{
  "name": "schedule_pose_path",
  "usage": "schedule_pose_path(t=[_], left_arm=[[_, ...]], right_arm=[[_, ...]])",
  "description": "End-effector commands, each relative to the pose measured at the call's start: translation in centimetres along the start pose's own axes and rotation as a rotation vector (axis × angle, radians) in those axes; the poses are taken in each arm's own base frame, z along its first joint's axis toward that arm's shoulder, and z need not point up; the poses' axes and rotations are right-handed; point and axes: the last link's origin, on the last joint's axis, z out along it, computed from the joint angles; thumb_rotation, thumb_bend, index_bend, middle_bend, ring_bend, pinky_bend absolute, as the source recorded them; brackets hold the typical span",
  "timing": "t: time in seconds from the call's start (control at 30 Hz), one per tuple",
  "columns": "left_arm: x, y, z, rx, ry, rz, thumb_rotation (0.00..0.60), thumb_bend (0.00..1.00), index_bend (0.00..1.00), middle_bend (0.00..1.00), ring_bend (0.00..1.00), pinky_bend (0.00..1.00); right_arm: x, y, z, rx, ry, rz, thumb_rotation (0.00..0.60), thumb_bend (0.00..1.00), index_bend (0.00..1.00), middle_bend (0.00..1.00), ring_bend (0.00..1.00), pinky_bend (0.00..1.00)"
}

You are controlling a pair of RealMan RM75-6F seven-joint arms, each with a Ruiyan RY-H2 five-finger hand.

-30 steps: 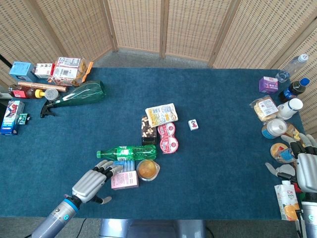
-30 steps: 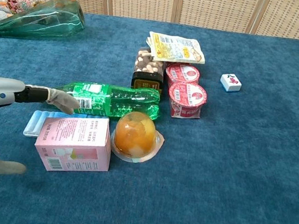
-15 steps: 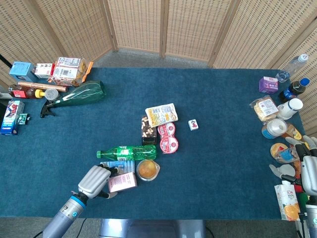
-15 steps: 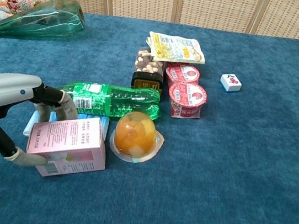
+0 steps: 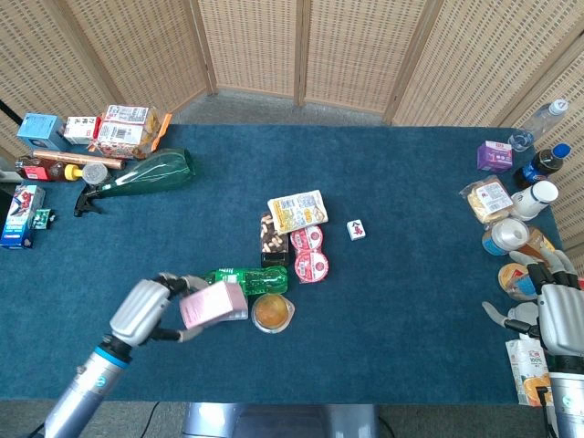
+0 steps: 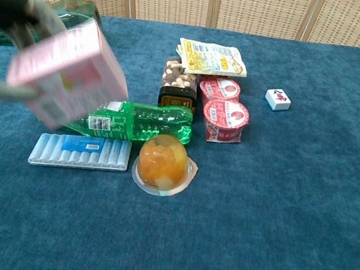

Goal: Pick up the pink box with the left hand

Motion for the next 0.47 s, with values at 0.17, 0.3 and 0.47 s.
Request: schedule_pose_path(t=[0.17, 0.3, 0.47], left_arm=[[4.1, 0.0, 0.7, -0.022, 0.182, -0.010, 0.600, 0.32, 0.56, 0.67, 0.64, 0.35], [4.6, 0.0, 1.0, -0.025, 0.199, -0.009, 0.600, 0.32, 0.55, 0.67, 0.64, 0.34], [4.4, -0.1, 1.3, -0.024, 0.195, -0.016, 0.600, 0.32, 0.55, 0.67, 0.64, 0.34]], right_arm=[[-0.3, -0.1, 0.0, -0.003, -0.004, 0.007, 0.441, 0.20, 0.21, 0.28, 0.10, 0.03], [-0.5, -0.1, 0.2, -0.006, -0.011, 0.003, 0.440, 0.20, 0.21, 0.28, 0.10, 0.03], [-0.3, -0.1, 0.4, -0.007, -0.007, -0.001, 0.441, 0.20, 0.21, 0.28, 0.10, 0.03]])
